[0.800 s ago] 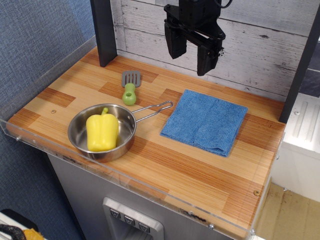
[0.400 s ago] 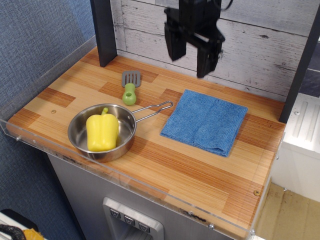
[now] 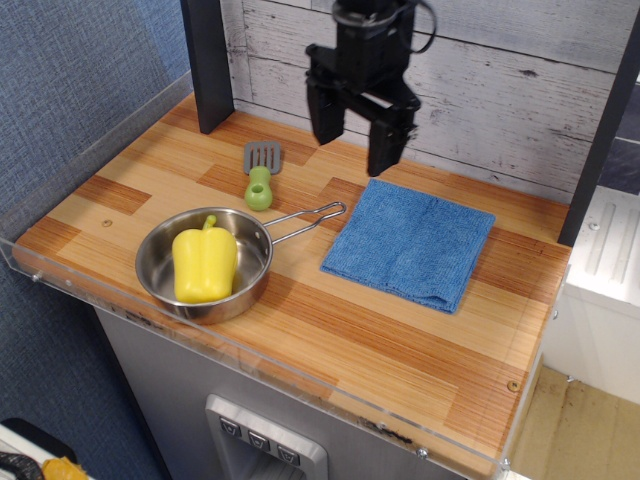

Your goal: Move the spatula in front of the blue napkin

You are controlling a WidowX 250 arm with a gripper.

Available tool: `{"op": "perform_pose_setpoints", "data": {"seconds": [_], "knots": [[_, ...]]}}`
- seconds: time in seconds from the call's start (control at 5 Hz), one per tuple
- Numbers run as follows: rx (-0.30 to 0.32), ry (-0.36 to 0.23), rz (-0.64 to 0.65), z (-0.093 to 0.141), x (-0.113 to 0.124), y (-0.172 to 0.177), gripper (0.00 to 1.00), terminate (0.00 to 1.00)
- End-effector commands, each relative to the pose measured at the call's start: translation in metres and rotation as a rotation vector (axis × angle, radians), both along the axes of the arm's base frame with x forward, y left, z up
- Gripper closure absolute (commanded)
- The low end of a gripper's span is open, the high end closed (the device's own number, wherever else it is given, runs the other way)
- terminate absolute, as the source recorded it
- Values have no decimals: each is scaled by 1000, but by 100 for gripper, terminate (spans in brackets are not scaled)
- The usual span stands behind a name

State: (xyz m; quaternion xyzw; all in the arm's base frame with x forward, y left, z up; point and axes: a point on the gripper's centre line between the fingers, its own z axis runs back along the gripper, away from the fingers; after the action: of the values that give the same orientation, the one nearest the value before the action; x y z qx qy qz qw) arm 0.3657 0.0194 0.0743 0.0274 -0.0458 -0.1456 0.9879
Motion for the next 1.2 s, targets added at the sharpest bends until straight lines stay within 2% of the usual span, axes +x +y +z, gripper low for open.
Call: {"op": "perform_pose_setpoints", "data": {"seconds": [0.0, 0.2, 0.4, 0.8, 1.0], "knots": [[44, -62, 169, 19, 6, 39, 0, 0], [57, -45, 269, 18, -4, 50, 0, 0], [60, -31, 308, 13, -13, 57, 0, 0], [98, -16, 325, -8, -26, 59, 0, 0], [120, -10, 325, -20, -21, 66, 0, 0]]}}
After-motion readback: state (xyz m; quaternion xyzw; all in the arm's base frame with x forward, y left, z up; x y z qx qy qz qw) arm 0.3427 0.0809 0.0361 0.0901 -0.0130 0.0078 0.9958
